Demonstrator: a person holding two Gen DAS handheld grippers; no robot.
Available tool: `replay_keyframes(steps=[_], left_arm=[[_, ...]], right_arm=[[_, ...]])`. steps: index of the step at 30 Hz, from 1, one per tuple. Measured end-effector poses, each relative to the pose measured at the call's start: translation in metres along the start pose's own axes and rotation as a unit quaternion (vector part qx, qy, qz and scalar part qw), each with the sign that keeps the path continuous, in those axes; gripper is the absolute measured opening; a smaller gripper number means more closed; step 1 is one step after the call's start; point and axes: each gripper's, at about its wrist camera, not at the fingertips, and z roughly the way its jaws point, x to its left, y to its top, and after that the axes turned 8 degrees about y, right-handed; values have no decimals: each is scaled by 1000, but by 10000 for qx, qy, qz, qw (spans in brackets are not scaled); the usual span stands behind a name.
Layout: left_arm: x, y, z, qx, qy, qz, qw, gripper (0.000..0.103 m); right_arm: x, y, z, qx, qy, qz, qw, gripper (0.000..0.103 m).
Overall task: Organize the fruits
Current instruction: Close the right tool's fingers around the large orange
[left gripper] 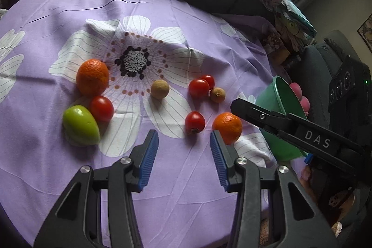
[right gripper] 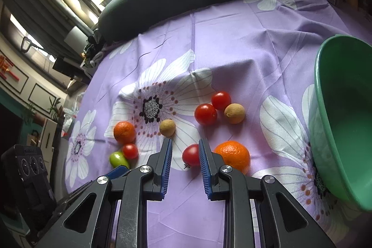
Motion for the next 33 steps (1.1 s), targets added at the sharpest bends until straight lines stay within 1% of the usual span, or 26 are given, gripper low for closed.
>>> replay_keyframes(steps=[3, 4, 7, 8, 9, 11, 12, 15, 17, 20, 23, 25, 27, 30, 31, 32, 33], left_arm=[[-19, -1, 7, 63, -197, 278, 9994, 45], [-22, -1, 7, 45, -219, 339, 9992, 45], [-24, 1, 9, -17, -213, 344, 9992, 47], [-24, 1, 11, 7, -218, 341, 9992, 47], [-26, 1, 14, 38, -243, 338, 9991, 47], [-31, 0, 20, 127, -329, 396, 9986, 47], [-35, -1, 24, 182, -351, 458, 9982, 47], [-48, -3, 34, 302, -393, 613, 9969, 46], [-55, -3, 40, 354, -474, 699, 9958, 46], [-63, -2, 47, 431, -561, 772, 9945, 45], [-67, -1, 52, 366, -621, 829, 9940, 44], [-68, 1, 52, 293, -565, 912, 9938, 41], [-66, 2, 53, 280, -593, 896, 9938, 39], [-64, 3, 53, 241, -563, 822, 9947, 34], [-65, 3, 51, 212, -600, 822, 9946, 30], [-67, 4, 48, 202, -826, 829, 9929, 25], [-69, 5, 42, 169, -1026, 846, 9910, 11]], right_arm=[[-5, -1, -3, -3, -282, 27, 9996, 26], [-8, -1, -4, -14, -313, 55, 9995, 26], [-21, 0, -4, 97, -197, 249, 9994, 26], [-24, -1, -1, 201, -204, 284, 9992, 30], [-26, -1, 2, 280, -228, 300, 9989, 35], [-27, -3, 5, 302, -357, 261, 9986, 41], [-27, -3, 5, 301, -391, 282, 9984, 42], [-33, -3, 6, 280, -217, 446, 9984, 42], [-38, -3, 7, 326, -242, 558, 9976, 42], [-43, -3, 8, 328, -114, 673, 9971, 42], [-46, -3, 10, 333, -67, 712, 9969, 42], [-50, -4, 11, 375, -64, 778, 9962, 42], [-51, -3, 10, 352, -20, 769, 9964, 42], [-48, -3, 9, 328, -31, 680, 9971, 42], [-47, -3, 8, 322, 0, 662, 9973, 42], [-44, -3, 5, 290, 118, 614, 9976, 42], [-41, -3, 1, 273, 422, 571, 9971, 41]])
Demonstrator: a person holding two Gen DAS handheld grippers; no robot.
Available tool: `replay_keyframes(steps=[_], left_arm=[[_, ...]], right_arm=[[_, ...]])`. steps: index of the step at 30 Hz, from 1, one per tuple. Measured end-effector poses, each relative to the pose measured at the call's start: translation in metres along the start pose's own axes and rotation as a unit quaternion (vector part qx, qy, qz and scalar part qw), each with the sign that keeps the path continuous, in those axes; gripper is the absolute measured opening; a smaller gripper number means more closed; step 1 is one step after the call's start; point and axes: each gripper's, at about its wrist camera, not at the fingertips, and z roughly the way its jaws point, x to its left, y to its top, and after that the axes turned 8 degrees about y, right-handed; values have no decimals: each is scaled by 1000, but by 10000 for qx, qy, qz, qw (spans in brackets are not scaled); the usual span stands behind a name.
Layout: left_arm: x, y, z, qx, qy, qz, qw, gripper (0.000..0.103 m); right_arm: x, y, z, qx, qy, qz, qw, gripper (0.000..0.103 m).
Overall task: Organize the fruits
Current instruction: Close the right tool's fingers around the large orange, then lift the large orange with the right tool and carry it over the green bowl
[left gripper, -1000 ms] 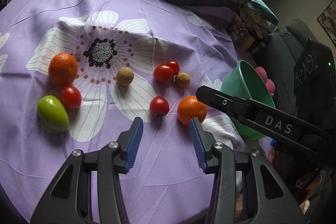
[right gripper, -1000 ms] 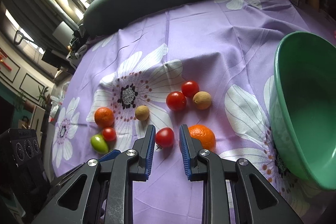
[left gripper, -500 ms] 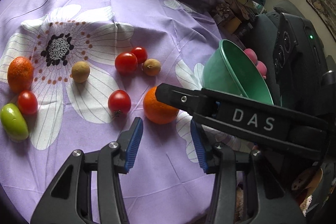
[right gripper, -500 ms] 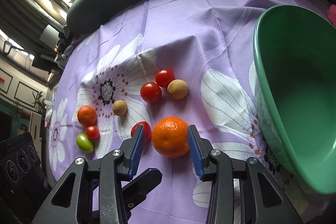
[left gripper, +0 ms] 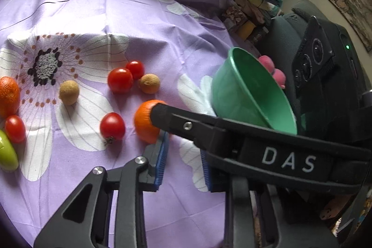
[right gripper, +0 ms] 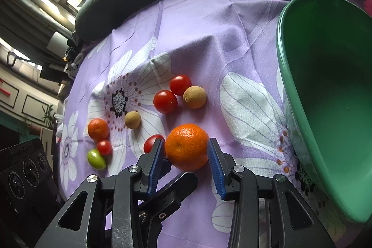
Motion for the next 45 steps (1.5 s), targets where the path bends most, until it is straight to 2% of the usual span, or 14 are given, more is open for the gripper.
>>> replay_keyframes(steps=[4, 7, 9, 12, 17, 25, 31, 35, 39, 43, 44, 45], left_arm=[[-21, 4, -11, -272, 240, 573, 9977, 12], [-12, 4, -9, -138, 167, 305, 9993, 15], [-3, 5, -11, -139, 246, 133, 9995, 18], [10, 5, -20, -182, 436, -48, 9989, 29], [28, 2, -26, -202, 576, -397, 9973, 41], [33, -1, -17, -53, 745, -419, 9963, 55], [32, 13, -14, -170, 1128, -219, 9932, 56], [34, 21, -5, 17, 1308, 23, 9914, 56], [37, 27, 5, 111, 1322, 208, 9909, 56], [43, 26, 20, 303, 1408, 84, 9895, 54], [43, 25, 21, 318, 1388, 80, 9898, 52], [42, 25, 22, 320, 1323, 98, 9907, 44]], right_arm=[[15, -2, -16, -376, -226, -327, 9985, 41], [6, 1, -15, -296, -66, -81, 9995, 41], [5, 3, -19, -387, -177, -97, 9990, 41], [5, 5, -25, -538, -225, -120, 9982, 41], [1, 6, -23, -467, -272, -39, 9985, 41], [0, 9, -11, -342, -330, 43, 9989, 41], [6, 23, 10, -168, -128, -88, 9997, 41], [-2, 31, 32, 157, 233, 187, 9994, 42], [-4, 34, 43, 259, 121, 241, 9993, 42], [-11, 32, 49, 424, 300, 442, 9977, 44], [-12, 31, 50, 453, 354, 471, 9972, 44], [-12, 30, 50, 456, 376, 464, 9972, 44]])
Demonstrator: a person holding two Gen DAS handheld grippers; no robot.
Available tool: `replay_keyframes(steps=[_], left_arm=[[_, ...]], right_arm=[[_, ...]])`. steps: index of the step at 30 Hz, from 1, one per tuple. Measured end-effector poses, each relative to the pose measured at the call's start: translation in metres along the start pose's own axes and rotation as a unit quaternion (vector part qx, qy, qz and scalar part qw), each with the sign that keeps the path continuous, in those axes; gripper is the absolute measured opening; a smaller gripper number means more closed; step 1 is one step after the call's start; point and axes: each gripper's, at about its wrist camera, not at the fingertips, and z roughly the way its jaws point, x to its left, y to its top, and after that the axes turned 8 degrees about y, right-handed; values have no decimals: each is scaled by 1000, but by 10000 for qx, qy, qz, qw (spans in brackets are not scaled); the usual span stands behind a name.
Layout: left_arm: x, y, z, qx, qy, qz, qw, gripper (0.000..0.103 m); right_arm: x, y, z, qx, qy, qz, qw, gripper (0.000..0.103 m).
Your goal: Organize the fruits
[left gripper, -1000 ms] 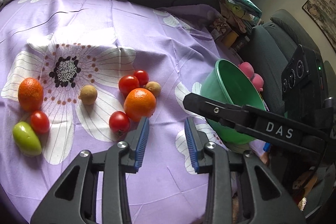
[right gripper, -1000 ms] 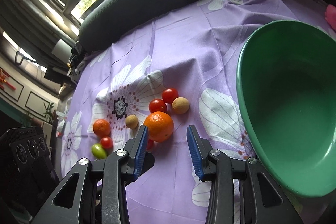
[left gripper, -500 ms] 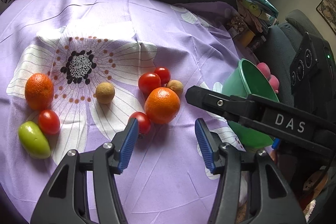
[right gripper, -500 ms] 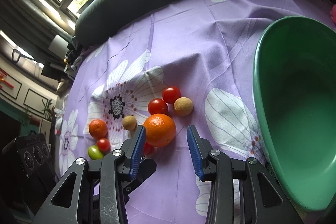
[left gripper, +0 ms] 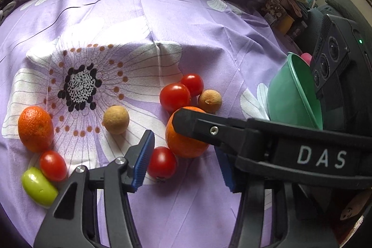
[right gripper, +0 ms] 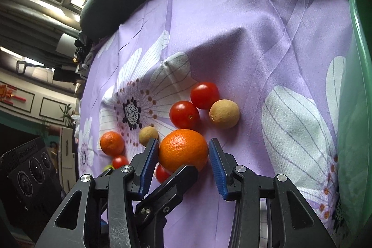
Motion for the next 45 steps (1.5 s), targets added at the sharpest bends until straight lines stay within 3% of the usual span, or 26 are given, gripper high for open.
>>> replay_keyframes(steps=[7, 13, 20, 32, 45], left_arm=[[-10, -2, -17, -289, -96, 48, 9995, 43], [-40, -5, -60, -972, -301, 397, 9940, 43], [-91, 1, -79, -1371, -607, 927, 9843, 42], [-163, 6, -46, -977, -1123, 1603, 9758, 42], [-188, 4, -9, -418, -1282, 1668, 9767, 43]], right_arm=[[8, -10, -16, -317, -22, -108, 9994, 46], [32, -25, -70, -1072, -98, -641, 9921, 46], [30, -34, -130, -1822, -183, -748, 9802, 46], [-27, -39, -177, -2329, -551, -31, 9709, 46], [-68, -39, -179, -2148, -760, 513, 9723, 46]])
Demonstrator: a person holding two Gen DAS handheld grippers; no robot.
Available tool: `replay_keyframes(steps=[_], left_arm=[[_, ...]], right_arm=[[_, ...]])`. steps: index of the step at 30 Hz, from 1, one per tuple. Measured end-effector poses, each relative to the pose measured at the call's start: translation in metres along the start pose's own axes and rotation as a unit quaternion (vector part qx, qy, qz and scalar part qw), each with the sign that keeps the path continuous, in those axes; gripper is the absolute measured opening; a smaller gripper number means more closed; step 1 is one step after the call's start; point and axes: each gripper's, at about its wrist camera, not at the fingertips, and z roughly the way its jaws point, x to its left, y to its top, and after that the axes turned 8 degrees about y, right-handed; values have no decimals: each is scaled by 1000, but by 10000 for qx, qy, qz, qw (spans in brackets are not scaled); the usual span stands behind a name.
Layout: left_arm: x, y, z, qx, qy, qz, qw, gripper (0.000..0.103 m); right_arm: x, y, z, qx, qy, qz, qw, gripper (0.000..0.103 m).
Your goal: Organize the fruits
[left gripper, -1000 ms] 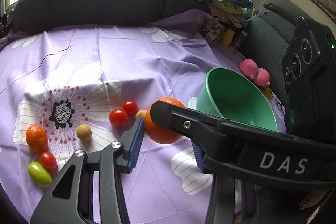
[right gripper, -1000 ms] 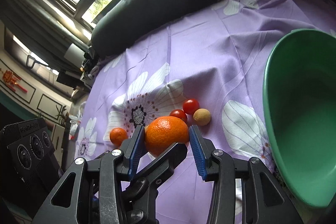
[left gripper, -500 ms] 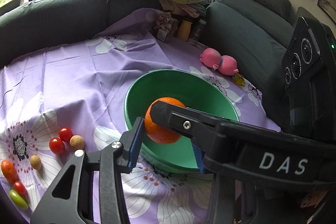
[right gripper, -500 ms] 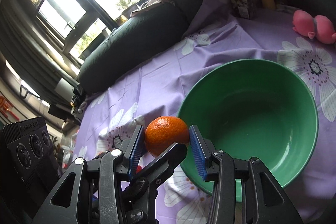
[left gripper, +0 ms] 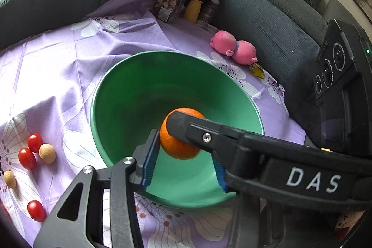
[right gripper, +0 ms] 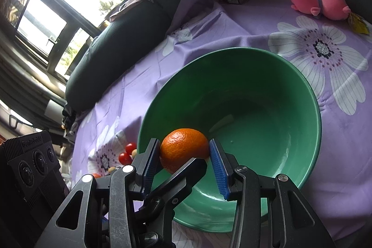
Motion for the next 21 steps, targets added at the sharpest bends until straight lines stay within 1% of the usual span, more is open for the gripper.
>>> replay_keyframes(steps=[3, 5, 8, 10, 11, 12, 15, 17, 19, 21], left_arm=[[0, -2, 2, 63, -24, -40, 10000, 43], [-1, -4, -2, -1, 43, -21, 10000, 44], [4, -6, -13, -71, 11, -110, 9999, 51], [11, -7, -26, -172, -49, -214, 9996, 58], [15, -7, -33, -217, -24, -261, 9994, 60], [20, -9, -40, -278, 32, -313, 9991, 61], [37, -16, -67, -558, 277, -476, 9969, 67], [51, -22, -82, -697, 544, -539, 9946, 69], [68, -28, -94, -769, 874, -772, 9902, 70], [87, -36, -104, -777, 1220, -1074, 9836, 71]], right_arm=[[-4, 0, 2, 56, -57, 81, 9999, 46], [-4, 0, 3, 65, -161, 117, 9998, 46], [-4, 1, 2, -39, -287, 148, 9995, 46], [-2, 1, 0, -179, -397, 104, 9990, 50], [-1, 1, -1, -266, -408, 66, 9988, 53], [1, 2, -4, -364, -397, 24, 9985, 54], [11, 1, -11, -672, -487, -202, 9963, 54], [19, 1, -11, -822, -573, -327, 9944, 56], [28, 1, -6, -826, -689, -424, 9933, 57], [38, 1, 1, -806, -683, -539, 9929, 57]])
